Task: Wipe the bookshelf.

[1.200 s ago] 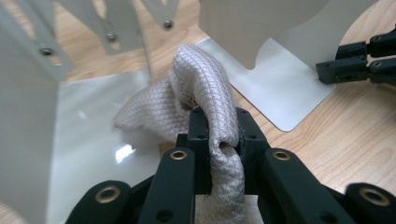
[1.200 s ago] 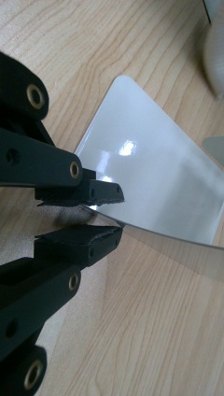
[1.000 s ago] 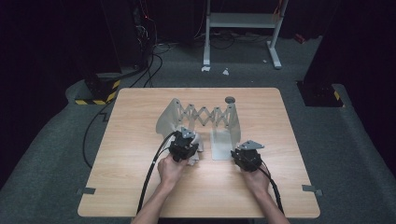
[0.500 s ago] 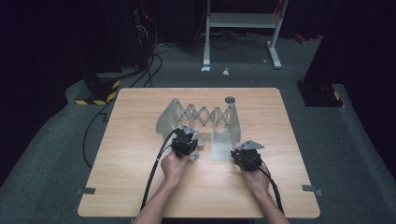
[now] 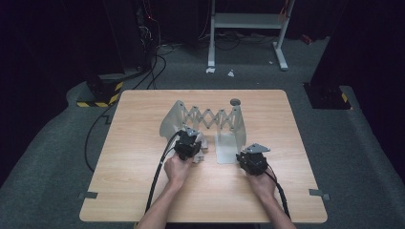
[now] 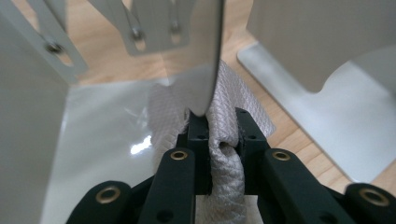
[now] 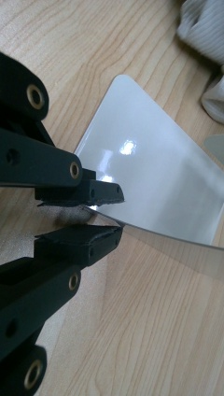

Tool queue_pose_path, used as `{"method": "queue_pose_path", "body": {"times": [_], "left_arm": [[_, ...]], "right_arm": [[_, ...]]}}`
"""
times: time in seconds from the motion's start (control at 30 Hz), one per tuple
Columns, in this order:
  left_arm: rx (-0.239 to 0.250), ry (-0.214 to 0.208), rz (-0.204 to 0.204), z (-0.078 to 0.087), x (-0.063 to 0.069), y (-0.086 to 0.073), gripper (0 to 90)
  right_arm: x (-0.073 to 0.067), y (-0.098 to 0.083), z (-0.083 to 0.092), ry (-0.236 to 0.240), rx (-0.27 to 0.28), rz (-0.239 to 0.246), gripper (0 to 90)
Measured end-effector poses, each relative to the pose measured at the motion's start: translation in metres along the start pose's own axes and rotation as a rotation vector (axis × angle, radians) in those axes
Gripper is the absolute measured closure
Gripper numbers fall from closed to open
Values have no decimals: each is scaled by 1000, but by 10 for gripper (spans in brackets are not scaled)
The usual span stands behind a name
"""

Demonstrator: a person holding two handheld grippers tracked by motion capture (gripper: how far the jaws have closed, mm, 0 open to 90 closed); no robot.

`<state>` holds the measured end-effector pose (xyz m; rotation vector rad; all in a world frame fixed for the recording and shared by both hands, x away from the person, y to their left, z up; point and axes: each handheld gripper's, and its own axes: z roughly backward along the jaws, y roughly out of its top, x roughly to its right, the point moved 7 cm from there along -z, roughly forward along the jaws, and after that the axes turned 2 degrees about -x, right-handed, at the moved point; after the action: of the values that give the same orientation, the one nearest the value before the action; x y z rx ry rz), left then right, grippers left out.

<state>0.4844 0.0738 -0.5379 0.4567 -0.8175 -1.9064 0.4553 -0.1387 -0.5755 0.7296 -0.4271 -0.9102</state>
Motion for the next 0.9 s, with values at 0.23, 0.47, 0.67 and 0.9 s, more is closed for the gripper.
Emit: {"method": "queue_pose_path", "body": {"times": [0.23,0.47,0.67,0.9], "left_arm": [[17,2,-28,21,3,19,797],[25,-2,-14,33,4,25,796],[22,6,-9,38,1,27,797],[18,6,-1,40,-2,27,797]], "right_arm": [[0,0,0,0,0,1,779],[0,0,0,1,0,1,780],[0,0,0,0,0,5,780],[0,0,0,0,1,6,783]]}}
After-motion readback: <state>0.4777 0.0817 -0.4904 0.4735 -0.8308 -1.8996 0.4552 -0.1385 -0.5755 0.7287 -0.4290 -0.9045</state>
